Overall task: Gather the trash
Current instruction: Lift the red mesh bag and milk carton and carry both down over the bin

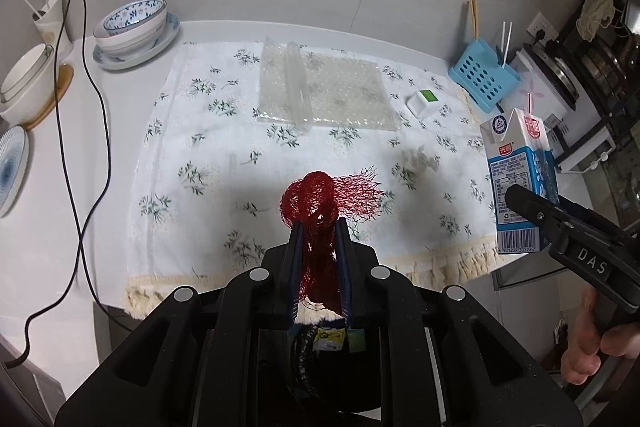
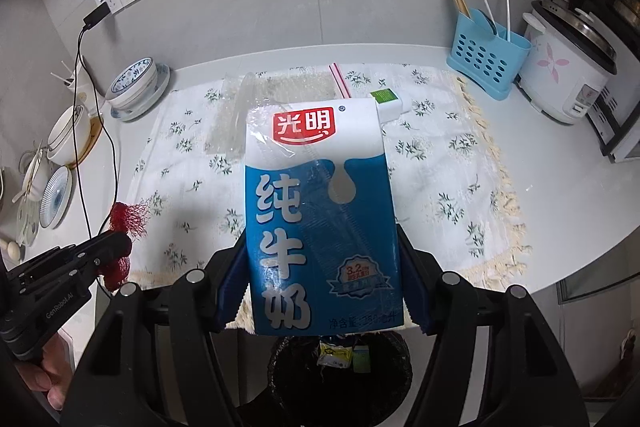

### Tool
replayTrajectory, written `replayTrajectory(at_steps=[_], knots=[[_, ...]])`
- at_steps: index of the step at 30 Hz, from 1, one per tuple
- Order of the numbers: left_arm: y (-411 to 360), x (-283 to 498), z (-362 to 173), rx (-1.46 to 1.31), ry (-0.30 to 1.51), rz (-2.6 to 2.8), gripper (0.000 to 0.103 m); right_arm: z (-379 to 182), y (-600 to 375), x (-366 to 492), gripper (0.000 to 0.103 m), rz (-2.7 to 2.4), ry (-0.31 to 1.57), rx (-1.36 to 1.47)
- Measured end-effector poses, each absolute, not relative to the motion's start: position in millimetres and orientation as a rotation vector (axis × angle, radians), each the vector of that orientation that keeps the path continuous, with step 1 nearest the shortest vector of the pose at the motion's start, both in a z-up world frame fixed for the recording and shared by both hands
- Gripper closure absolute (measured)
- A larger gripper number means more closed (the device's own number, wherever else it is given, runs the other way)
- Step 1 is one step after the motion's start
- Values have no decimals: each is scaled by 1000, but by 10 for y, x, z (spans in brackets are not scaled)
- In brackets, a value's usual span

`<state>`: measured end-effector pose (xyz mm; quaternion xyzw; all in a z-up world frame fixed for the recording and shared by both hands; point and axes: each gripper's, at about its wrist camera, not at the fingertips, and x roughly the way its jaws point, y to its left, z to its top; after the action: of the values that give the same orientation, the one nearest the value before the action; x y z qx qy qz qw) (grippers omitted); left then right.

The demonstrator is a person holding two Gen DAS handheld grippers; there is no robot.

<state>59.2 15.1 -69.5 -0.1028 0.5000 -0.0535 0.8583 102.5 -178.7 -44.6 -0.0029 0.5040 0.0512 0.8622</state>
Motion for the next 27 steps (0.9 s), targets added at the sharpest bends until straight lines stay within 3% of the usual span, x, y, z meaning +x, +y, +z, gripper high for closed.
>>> replayTrajectory(at_steps=[27], knots=[[-614,-193,-906,-199,1069,-236,88,-633,-2354,92,41,87,1063,-13]])
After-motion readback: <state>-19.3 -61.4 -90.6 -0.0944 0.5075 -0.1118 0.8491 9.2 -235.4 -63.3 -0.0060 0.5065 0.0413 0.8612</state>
